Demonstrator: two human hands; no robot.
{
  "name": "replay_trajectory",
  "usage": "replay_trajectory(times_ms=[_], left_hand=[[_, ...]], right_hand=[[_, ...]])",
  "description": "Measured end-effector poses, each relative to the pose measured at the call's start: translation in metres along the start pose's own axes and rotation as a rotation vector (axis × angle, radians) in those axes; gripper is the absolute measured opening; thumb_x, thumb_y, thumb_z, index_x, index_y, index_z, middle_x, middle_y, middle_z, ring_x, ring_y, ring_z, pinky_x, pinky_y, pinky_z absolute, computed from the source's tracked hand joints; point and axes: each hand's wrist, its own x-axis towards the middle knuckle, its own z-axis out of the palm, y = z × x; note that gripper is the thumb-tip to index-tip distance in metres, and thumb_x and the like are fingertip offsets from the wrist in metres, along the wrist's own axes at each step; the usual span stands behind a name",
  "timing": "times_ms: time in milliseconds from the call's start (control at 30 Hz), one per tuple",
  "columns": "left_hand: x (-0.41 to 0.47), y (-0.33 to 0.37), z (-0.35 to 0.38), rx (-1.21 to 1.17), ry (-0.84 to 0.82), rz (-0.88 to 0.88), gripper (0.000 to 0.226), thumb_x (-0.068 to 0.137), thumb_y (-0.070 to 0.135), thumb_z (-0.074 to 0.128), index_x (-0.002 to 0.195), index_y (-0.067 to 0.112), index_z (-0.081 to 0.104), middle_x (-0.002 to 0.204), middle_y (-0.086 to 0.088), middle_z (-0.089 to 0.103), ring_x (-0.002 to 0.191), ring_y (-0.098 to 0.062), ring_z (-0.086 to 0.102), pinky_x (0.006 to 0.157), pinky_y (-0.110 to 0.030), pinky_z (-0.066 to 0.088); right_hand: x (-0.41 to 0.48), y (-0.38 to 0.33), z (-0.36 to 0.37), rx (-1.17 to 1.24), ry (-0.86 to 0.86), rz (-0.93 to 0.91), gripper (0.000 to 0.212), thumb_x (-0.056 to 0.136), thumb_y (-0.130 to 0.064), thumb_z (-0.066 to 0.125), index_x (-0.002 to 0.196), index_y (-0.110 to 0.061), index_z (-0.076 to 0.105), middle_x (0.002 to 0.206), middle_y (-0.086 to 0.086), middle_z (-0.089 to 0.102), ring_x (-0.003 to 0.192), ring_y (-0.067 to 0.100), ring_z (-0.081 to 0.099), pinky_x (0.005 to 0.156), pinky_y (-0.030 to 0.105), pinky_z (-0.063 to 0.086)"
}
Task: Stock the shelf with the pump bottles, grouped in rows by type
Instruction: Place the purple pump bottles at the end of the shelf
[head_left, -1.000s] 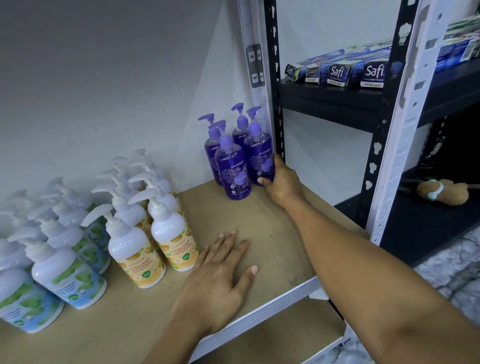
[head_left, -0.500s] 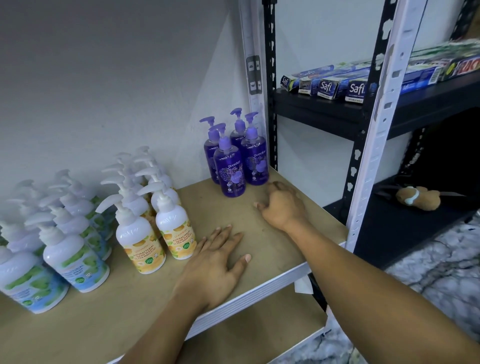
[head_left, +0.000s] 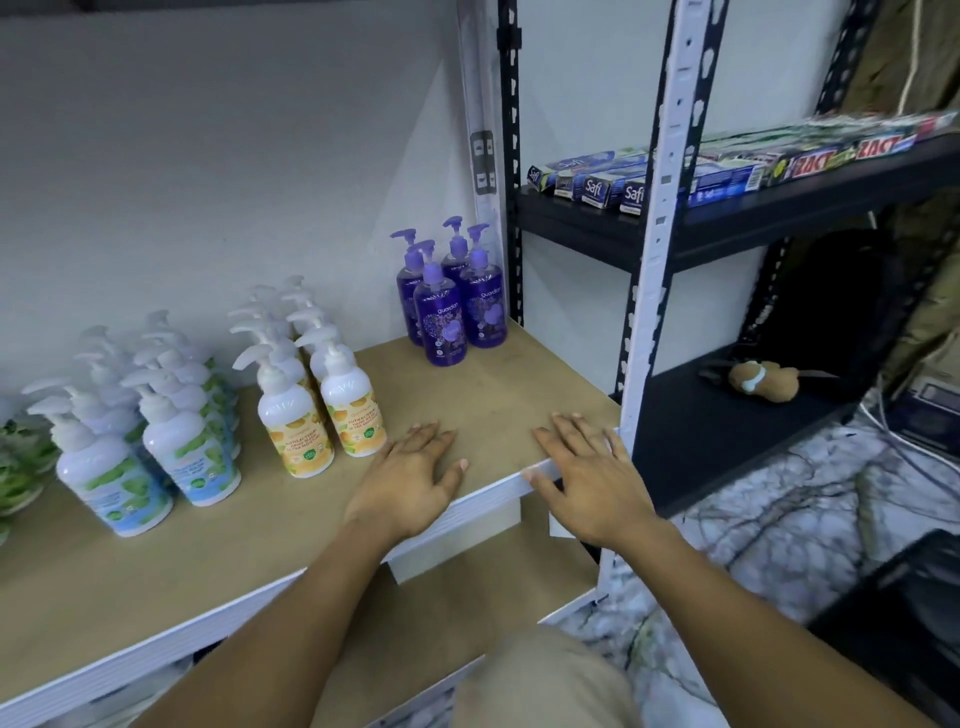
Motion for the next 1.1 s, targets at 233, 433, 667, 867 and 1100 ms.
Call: replay_trajectory(times_ms=[233,433,667,867,1100], left_hand=[[-0.056,0.058,0.033,0.199,0.05,-0.016,0.079,0.093,0.071,0.017,0.16,0.03,0.008,0.169,0.003,-0.001,0.155,-0.024,-0.003,0.122,-0.053,0.005],[-0.084,0.115,0.053,0.091,-0.165,0.124,0.065,0.095,0.055,0.053,0.153,0.032,0.035,0.169,-0.003,0.007,0.154,-0.033,0.002,0.124,-0.05,0.011],[-0.161,0.239,0.165,-0.059,-0.581,0.558,0.062,0.095,0.044,0.06,0.151,0.025,0.039,0.154,0.001,0.037,0.14,-0.023,0.04,0.108,-0.04,0.04],[-0.2,0.329,0.25,0.002,-0.778,0.632,0.066,0.096,0.034,0.062,0.154,0.03,0.033,0.159,0.002,0.033,0.141,-0.021,0.039,0.109,-0.038,0.04],[-0.211,0.392,0.309,-0.069,-0.784,0.64,0.073,0.094,0.026,0.065,0.156,0.029,0.028,0.163,0.003,0.025,0.146,-0.022,0.031,0.113,-0.044,0.036]], right_hand=[[-0.138,0.05,0.01,0.089,-0.086,0.163,0.07,0.098,-0.061,0.041,0.158,-0.034,0.019,0.166,-0.006,0.018,0.153,0.014,0.013,0.124,0.041,0.016],[-0.294,0.114,0.026,0.112,-0.254,0.384,0.074,0.096,-0.055,0.056,0.158,-0.031,0.024,0.161,-0.002,0.032,0.146,0.021,0.033,0.115,0.039,0.035],[-0.455,0.168,0.038,0.191,-0.273,0.791,0.074,0.087,-0.035,0.072,0.152,-0.027,0.038,0.146,0.009,0.05,0.127,0.032,0.052,0.1,0.041,0.046],[-0.536,0.192,0.063,0.23,-0.254,1.018,0.075,0.087,-0.034,0.073,0.152,-0.026,0.037,0.128,0.014,0.056,0.116,0.036,0.055,0.093,0.04,0.047],[-0.556,0.203,0.094,0.274,-0.233,1.032,0.046,0.087,-0.024,0.071,0.131,-0.029,0.06,0.108,0.006,0.067,0.101,0.031,0.063,0.082,0.043,0.053]])
